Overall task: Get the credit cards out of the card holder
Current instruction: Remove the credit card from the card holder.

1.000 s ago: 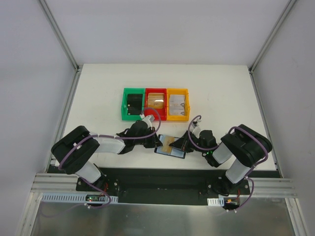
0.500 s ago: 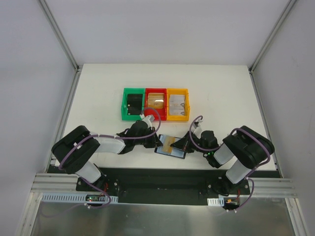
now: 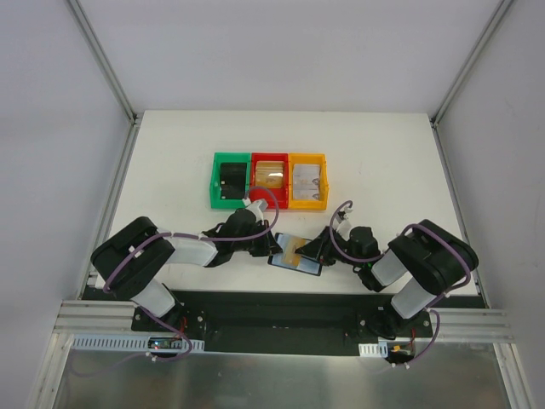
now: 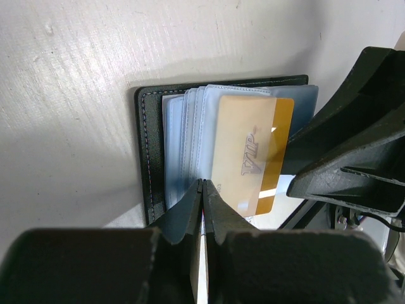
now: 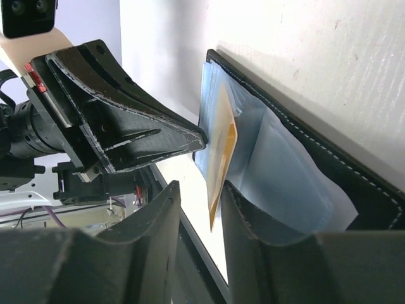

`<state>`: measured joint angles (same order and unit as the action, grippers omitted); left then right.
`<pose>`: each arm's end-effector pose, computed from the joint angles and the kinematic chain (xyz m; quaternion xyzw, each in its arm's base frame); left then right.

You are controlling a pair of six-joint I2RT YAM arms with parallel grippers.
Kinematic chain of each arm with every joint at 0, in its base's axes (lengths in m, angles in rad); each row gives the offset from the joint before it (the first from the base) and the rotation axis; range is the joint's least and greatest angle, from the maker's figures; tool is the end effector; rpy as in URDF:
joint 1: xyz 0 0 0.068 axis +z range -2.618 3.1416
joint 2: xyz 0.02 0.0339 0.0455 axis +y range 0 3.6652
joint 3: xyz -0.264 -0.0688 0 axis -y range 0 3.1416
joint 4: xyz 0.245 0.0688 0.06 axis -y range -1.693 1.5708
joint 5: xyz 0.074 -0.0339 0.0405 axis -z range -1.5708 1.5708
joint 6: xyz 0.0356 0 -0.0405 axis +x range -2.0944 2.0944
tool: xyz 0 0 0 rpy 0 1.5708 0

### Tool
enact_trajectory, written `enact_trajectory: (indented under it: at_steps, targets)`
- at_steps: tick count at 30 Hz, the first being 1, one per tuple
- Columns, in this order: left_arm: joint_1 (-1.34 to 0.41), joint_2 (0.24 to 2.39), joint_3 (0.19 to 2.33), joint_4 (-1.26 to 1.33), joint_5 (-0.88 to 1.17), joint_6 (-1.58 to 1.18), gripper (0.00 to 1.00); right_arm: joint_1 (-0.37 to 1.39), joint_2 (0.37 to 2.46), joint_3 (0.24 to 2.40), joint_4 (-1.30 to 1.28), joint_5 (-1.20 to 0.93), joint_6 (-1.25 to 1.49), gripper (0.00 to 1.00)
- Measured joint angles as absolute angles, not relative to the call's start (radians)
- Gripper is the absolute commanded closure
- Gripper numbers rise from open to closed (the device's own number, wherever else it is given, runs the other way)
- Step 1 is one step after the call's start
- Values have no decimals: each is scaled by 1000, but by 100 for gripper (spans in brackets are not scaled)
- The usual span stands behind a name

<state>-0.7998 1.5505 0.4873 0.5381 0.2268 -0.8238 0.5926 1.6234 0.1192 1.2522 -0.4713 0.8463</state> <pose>0.1895 -0.2066 0.1380 0.0462 0.8615 -0.4274 0.2703 0.1672 0.1321 0.1103 -0.0447 0.7804 0.5314 0.3265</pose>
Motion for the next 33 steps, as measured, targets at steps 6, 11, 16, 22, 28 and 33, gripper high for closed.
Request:
enact_trajectory:
  at_steps: [6,11,16,22,28,33]
  targets:
    - [-800,1551,487,539,228,-824,100,592,1620,123,1251,-480,846,63]
    - [-805,1553,488,541,228,-824,100,592,1619,131,1237,-481,845,69]
    - [-825,1568,500,544,229,-824,100,592,1619,139,1220,-480,845,82]
    - [-826,1569,501,543,230,-824,100,590,1619,141,1203,-479,844,95]
    - [-826,1569,501,543,229,-824,100,586,1615,141,1185,-480,844,99]
    - [-826,1569,501,543,228,-827,100,577,1583,140,1149,-486,842,99]
